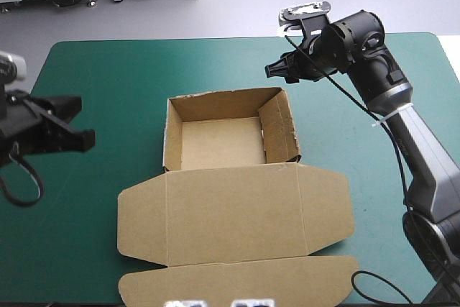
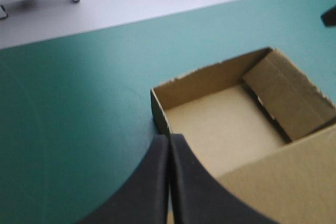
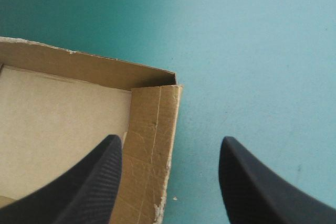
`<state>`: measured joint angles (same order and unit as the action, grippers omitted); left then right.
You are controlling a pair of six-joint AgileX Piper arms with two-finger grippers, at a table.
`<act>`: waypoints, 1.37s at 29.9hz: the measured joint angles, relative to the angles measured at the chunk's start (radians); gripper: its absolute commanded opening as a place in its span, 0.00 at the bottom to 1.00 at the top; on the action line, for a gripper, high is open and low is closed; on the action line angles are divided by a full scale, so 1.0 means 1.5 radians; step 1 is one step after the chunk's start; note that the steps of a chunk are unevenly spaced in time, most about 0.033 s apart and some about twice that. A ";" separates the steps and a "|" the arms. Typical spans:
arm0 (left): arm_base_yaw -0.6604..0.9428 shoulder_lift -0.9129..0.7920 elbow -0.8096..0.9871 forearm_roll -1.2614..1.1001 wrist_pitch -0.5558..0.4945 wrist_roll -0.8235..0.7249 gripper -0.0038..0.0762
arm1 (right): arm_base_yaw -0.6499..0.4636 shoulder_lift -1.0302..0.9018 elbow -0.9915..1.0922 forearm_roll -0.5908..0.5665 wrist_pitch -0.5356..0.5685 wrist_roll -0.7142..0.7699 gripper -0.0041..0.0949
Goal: Fold the box
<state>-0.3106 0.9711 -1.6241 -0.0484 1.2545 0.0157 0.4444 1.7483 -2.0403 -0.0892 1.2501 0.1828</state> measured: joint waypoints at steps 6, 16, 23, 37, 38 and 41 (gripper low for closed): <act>0.000 -0.148 0.244 0.002 -0.012 0.002 0.04 | -0.007 0.047 0.000 0.045 0.000 0.009 0.56; 0.000 -0.325 0.554 0.044 -0.031 -0.037 0.04 | -0.011 0.143 0.000 0.051 0.000 0.007 0.56; 0.000 -0.374 0.628 0.048 -0.032 -0.046 0.04 | -0.034 0.153 0.039 0.074 -0.005 -0.010 0.56; 0.000 -0.376 0.635 0.050 -0.044 -0.048 0.04 | -0.048 0.156 0.191 0.179 -0.011 -0.108 0.23; 0.000 -0.376 0.635 0.050 -0.044 -0.048 0.04 | -0.048 0.156 0.194 0.179 -0.012 -0.109 0.14; 0.000 -0.376 0.635 0.050 -0.044 -0.049 0.04 | -0.048 0.156 0.197 0.176 -0.012 -0.109 0.03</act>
<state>-0.3106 0.4064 -0.6715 0.0267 1.1891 -0.0577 0.3722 1.9820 -1.7444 0.1751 1.2322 0.0191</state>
